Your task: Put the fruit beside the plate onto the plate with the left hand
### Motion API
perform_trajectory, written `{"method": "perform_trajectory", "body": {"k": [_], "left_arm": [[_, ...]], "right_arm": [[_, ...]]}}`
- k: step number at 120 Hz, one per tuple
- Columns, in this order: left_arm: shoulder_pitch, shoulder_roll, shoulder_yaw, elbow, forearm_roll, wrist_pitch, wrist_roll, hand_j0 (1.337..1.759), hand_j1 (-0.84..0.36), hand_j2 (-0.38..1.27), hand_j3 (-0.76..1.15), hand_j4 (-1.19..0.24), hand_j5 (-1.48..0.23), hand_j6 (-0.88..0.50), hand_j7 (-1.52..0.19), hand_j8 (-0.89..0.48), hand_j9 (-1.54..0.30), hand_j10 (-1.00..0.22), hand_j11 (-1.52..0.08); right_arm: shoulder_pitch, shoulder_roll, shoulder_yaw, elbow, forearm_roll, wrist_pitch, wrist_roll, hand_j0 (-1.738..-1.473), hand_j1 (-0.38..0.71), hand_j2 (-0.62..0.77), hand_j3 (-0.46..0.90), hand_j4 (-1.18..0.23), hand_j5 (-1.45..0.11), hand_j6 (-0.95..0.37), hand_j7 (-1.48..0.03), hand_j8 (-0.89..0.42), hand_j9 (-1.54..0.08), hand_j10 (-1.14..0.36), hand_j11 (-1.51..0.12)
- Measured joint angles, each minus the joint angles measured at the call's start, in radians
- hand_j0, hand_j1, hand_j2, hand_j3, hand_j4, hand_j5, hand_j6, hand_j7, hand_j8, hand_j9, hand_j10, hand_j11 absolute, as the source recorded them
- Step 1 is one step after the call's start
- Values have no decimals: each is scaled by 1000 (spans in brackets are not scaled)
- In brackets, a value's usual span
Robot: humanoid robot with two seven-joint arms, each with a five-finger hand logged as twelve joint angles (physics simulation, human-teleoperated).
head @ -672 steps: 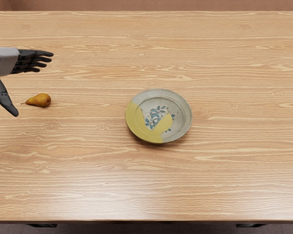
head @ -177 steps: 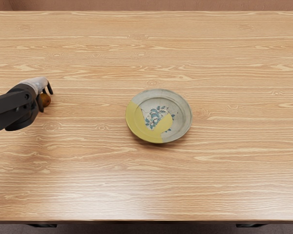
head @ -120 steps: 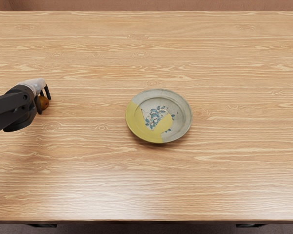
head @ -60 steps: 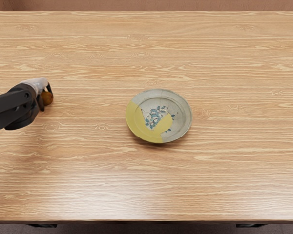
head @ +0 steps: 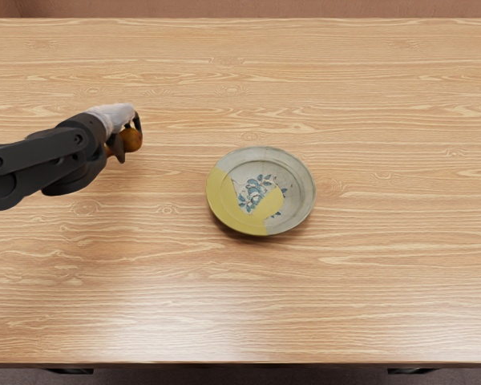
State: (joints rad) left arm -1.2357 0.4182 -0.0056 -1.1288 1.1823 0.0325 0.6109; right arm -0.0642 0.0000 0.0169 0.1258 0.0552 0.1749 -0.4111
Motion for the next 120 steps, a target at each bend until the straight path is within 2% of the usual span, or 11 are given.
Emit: {"method": "perform_trajectory", "body": {"k": [14,18,27,33,47,58,79,120], "left_arm": [[-31,-51,0,-10,4,-7,1,1645,-443,502,13,-515,-921,-485,-907,-678,-958,-684,-957],[-35,-71,1,-12,7,-11,1,1643,-471,509,11,-484,-921,-471,-905,-659,-962,-680,-961],[-55,-122,2,-14,8,-28,0,1644,-479,447,7,-464,-912,-437,-897,-647,-958,-677,-957],[-57,-150,2,-19,7,-36,0,1645,-427,387,6,-522,-913,-446,-900,-627,-952,-678,-952],[-78,-138,4,-76,5,-46,0,1649,-334,278,3,-557,-922,-483,-914,-663,-941,-680,-942],[-85,-121,4,-121,6,-49,0,1650,-309,226,2,-572,-920,-503,-921,-685,-936,-683,-937],[-87,-146,4,-154,5,-61,0,1652,-275,135,1,-579,-924,-514,-929,-709,-929,-688,-930],[-90,-246,2,-160,9,-78,0,1651,-344,268,0,-541,-917,-480,-926,-661,-933,-684,-933]], "right_arm": [[0,0,0,0,0,0,0,-1658,-349,0,0,0,0,0,0,0,0,0,0],[0,0,0,0,0,0,0,-1658,-349,0,0,0,0,0,0,0,0,0,0],[0,0,0,0,0,0,0,-1658,-349,0,0,0,0,0,0,0,0,0,0],[0,0,0,0,0,0,0,-1658,-349,0,0,0,0,0,0,0,0,0,0],[0,0,-1,0,0,0,0,-1658,-349,0,0,0,0,0,0,0,0,0,0],[0,0,-1,0,0,0,0,-1658,-349,0,0,0,0,0,0,0,0,0,0],[0,0,-1,0,0,0,0,-1658,-349,0,0,0,0,0,0,0,0,0,0],[0,0,-2,0,0,0,0,-1658,-349,0,0,0,0,0,0,0,0,0,0]]}}
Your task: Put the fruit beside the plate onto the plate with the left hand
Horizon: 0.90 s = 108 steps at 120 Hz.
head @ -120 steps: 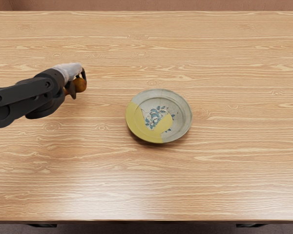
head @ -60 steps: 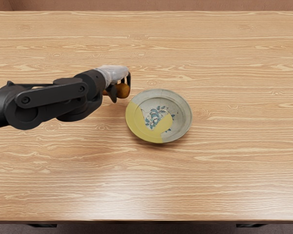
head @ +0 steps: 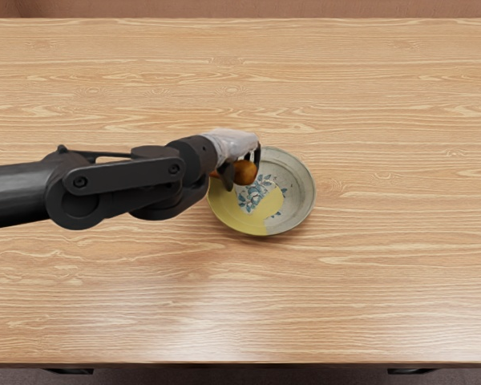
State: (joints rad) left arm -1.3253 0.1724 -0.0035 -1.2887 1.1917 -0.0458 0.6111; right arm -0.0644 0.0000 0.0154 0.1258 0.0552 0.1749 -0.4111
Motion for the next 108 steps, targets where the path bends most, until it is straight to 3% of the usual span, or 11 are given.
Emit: {"method": "perform_trajectory", "body": {"k": [32,49,66,90,108], "left_arm": [[8,-13,0,3,-1,-8,0,1653,-309,222,0,-588,-847,-498,-856,-683,-868,-642,-868],[6,-10,-10,2,-10,-15,0,1655,-21,119,0,-330,-469,-285,-474,-377,-480,-356,-480],[10,4,-52,2,-23,-25,0,1657,151,63,0,-177,-249,-155,-252,-201,-255,-190,-255],[23,159,-176,-6,-216,-58,0,1658,259,27,0,-82,-112,-74,-112,-91,-113,-86,-113],[108,337,-357,-14,-402,-286,0,1658,293,16,0,-51,-68,-48,-68,-56,-69,-53,-69]], "right_arm": [[-1,0,0,0,0,0,0,-1658,-349,0,0,0,0,0,0,0,0,0,0],[-1,0,0,0,0,0,0,-1658,-349,0,0,0,0,0,0,0,0,0,0],[-1,0,0,0,0,0,0,-1658,-349,0,0,0,0,0,0,0,0,0,0],[0,0,0,0,0,0,0,-1658,-349,0,0,0,0,0,0,0,0,0,0],[0,0,0,0,0,0,0,-1658,-349,0,0,0,0,0,0,0,0,0,0]]}}
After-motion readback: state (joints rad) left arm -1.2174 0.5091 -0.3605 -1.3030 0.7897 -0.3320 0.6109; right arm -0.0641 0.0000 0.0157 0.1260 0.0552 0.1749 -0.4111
